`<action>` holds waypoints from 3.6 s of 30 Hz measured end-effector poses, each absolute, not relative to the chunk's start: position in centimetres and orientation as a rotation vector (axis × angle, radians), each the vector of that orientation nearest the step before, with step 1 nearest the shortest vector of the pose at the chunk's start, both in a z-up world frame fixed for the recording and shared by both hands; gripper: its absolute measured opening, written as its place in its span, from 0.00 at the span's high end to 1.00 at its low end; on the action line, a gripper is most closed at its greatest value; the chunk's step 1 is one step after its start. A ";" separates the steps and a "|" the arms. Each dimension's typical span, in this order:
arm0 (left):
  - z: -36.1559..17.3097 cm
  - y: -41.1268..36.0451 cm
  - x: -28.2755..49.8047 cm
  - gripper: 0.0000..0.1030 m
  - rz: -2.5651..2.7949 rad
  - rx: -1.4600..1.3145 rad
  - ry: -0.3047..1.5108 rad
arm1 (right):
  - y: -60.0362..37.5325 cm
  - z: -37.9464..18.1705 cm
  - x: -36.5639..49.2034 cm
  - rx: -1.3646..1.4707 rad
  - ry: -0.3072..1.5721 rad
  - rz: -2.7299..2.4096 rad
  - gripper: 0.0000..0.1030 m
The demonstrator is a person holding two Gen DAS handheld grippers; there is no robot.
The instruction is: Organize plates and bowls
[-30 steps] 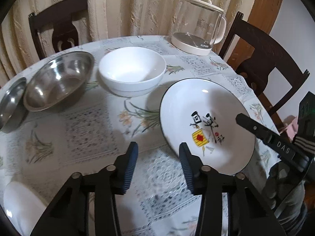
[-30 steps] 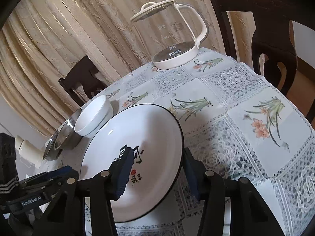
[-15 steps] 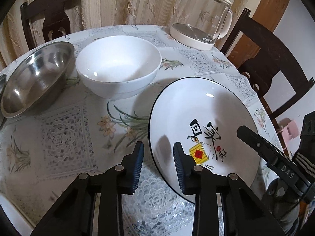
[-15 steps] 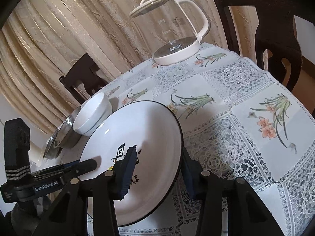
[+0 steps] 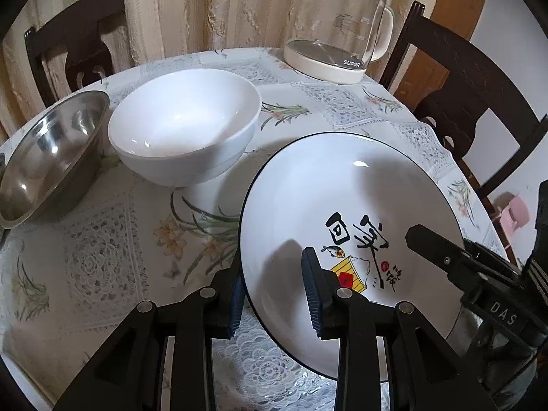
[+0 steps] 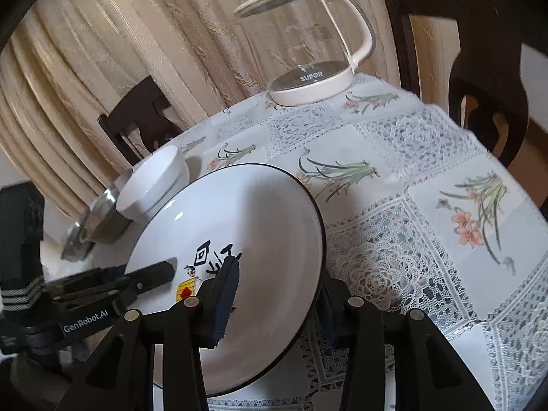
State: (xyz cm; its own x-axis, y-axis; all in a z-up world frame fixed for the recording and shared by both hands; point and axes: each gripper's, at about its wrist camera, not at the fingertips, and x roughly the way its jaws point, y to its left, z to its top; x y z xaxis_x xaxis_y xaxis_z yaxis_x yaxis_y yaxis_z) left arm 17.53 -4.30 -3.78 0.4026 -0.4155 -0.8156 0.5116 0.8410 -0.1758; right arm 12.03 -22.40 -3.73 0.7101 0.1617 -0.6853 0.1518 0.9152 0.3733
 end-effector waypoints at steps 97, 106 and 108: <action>-3.6 28.3 4.3 0.69 -0.167 -0.200 0.914 | 3.7 -1.1 6.9 0.186 0.807 0.555 0.56; -3.3 28.4 4.4 0.66 -0.162 -0.189 0.886 | 3.9 -1.1 6.8 0.168 0.802 0.546 0.56; -3.0 28.4 4.4 0.66 -0.161 -0.180 0.875 | 3.9 -1.1 6.8 0.168 0.802 0.546 0.56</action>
State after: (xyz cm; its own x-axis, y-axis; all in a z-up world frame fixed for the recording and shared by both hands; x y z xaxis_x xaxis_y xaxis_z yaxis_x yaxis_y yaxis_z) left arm 4.36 28.36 -3.04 0.6304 -0.2128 -0.7465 0.0661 0.9729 -0.2215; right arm 6.78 3.93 -1.06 0.5659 0.5239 -0.6367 -0.4000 0.8496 0.3436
